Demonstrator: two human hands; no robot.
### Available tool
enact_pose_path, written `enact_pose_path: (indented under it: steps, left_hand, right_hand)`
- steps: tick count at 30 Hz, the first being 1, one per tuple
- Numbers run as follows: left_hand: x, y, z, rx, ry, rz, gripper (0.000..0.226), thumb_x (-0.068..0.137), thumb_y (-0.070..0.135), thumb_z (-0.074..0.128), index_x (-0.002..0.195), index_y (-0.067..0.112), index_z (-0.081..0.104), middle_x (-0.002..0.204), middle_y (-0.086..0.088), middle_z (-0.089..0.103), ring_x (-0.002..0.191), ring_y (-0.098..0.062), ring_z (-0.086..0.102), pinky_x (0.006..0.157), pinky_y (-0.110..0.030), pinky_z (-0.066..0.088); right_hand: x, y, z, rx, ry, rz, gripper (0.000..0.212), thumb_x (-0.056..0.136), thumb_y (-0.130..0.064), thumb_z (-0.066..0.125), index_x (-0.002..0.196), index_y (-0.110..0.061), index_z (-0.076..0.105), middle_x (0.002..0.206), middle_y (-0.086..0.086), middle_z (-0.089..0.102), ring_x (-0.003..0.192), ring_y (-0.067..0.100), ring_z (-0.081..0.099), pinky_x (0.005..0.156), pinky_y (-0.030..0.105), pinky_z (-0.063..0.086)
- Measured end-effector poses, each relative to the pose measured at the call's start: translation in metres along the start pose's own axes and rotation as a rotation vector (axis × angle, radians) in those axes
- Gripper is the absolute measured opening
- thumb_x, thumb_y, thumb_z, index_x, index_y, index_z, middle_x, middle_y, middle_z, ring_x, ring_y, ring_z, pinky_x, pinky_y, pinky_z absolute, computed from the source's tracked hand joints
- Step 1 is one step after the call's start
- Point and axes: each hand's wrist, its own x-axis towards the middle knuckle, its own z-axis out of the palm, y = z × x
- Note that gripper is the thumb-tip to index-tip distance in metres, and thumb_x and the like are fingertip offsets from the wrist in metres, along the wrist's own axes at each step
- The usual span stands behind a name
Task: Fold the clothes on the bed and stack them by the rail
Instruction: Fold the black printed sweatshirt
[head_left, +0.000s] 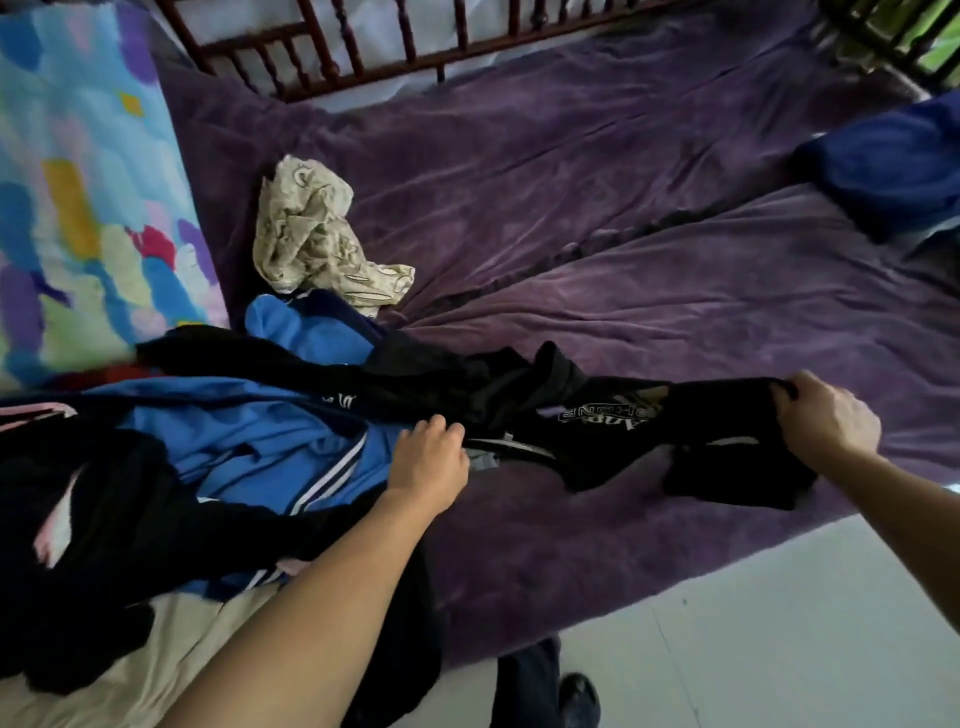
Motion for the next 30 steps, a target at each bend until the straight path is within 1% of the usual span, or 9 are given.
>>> enact_pose_path:
  steps: [3,6,10,12,14,18,22,26,30]
  left_hand:
    - [0.041,0.007,0.016,0.025,-0.068,0.014,0.035,0.095,0.036,0.047,0.126,0.019,0.049,0.124,-0.006,0.049,0.114,-0.026,0.047,0.092,-0.040,0.039]
    - [0.082,0.004,0.035,0.058,-0.151,0.008,0.058,0.091,0.044,0.055,0.140,0.022,0.036,0.142,-0.010,0.035,0.131,-0.029,0.034,0.102,-0.041,0.033]
    - [0.125,-0.008,0.061,0.142,-0.256,-0.045,0.066,0.090,0.040,0.058,0.146,0.026,0.027,0.151,-0.011,0.029,0.140,-0.030,0.022,0.109,-0.045,0.025]
    - [0.143,-0.015,0.063,0.145,-0.187,-0.041,0.037,0.092,0.028,0.053,0.129,0.024,0.050,0.129,-0.006,0.054,0.123,-0.026,0.046,0.099,-0.043,0.033]
    - [0.165,-0.020,0.052,0.023,-0.047,-0.100,0.025,0.092,0.017,0.048,0.114,0.020,0.059,0.111,-0.008,0.065,0.104,-0.031,0.058,0.085,-0.041,0.041]
    - [0.223,-0.014,0.007,-0.154,0.158,-0.183,0.026,0.090,0.011,0.049,0.113,0.015,0.060,0.112,-0.016,0.061,0.104,-0.038,0.055,0.083,-0.044,0.044]
    - [0.247,0.033,-0.024,-0.118,0.265,-0.016,0.030,0.089,0.020,0.057,0.118,0.016,0.058,0.117,-0.011,0.053,0.111,-0.033,0.046,0.089,-0.045,0.037]
    - [0.216,0.097,0.002,-0.197,0.083,0.244,0.044,0.089,0.051,0.049,0.120,0.021,0.059,0.116,-0.005,0.056,0.110,-0.028,0.048,0.089,-0.040,0.038]
    - [0.194,0.149,0.054,-0.167,-0.193,0.181,0.088,0.078,0.075,0.045,0.147,0.026,0.022,0.150,-0.010,0.027,0.140,-0.030,0.022,0.110,-0.052,0.023]
  right_hand:
    - [0.012,-0.019,0.017,-0.119,-0.082,-0.056,0.027,0.092,-0.027,0.045,0.112,-0.013,0.057,0.117,0.019,0.058,0.108,0.039,0.053,0.088,0.046,0.041]
    - [0.008,-0.074,0.047,-0.131,-0.081,-0.345,0.031,0.085,-0.027,0.056,0.114,-0.016,0.057,0.117,0.013,0.055,0.111,0.036,0.048,0.090,0.046,0.038]
    - [-0.037,-0.150,0.116,-0.099,-0.386,-0.755,0.071,0.073,-0.048,0.068,0.135,-0.019,0.047,0.142,0.009,0.042,0.131,0.033,0.040,0.101,0.045,0.035]
    - [-0.056,-0.157,0.145,-0.214,-0.511,-0.712,0.077,0.079,-0.045,0.063,0.145,-0.019,0.032,0.149,0.007,0.032,0.137,0.028,0.031,0.104,0.046,0.030]
    - [-0.054,-0.150,0.158,-0.202,-0.481,-0.656,0.049,0.087,-0.028,0.052,0.135,-0.020,0.042,0.133,0.004,0.048,0.125,0.025,0.044,0.096,0.039,0.035]
    - [0.000,-0.123,0.135,0.083,-0.378,-0.512,0.027,0.088,-0.018,0.052,0.113,-0.019,0.062,0.107,0.005,0.065,0.098,0.033,0.063,0.073,0.037,0.047]
    - [0.079,-0.084,0.080,0.309,-0.206,-0.176,0.030,0.085,-0.008,0.051,0.109,-0.014,0.068,0.103,0.020,0.069,0.096,0.040,0.063,0.081,0.040,0.048]
    - [0.133,-0.049,0.040,0.438,-0.086,0.029,0.028,0.088,-0.013,0.042,0.099,-0.002,0.066,0.101,0.026,0.066,0.095,0.042,0.058,0.083,0.041,0.044]
    - [0.154,-0.025,0.027,0.596,-0.072,0.085,0.036,0.078,-0.027,0.037,0.075,0.001,0.059,0.070,0.017,0.057,0.071,0.026,0.050,0.066,0.038,0.040]
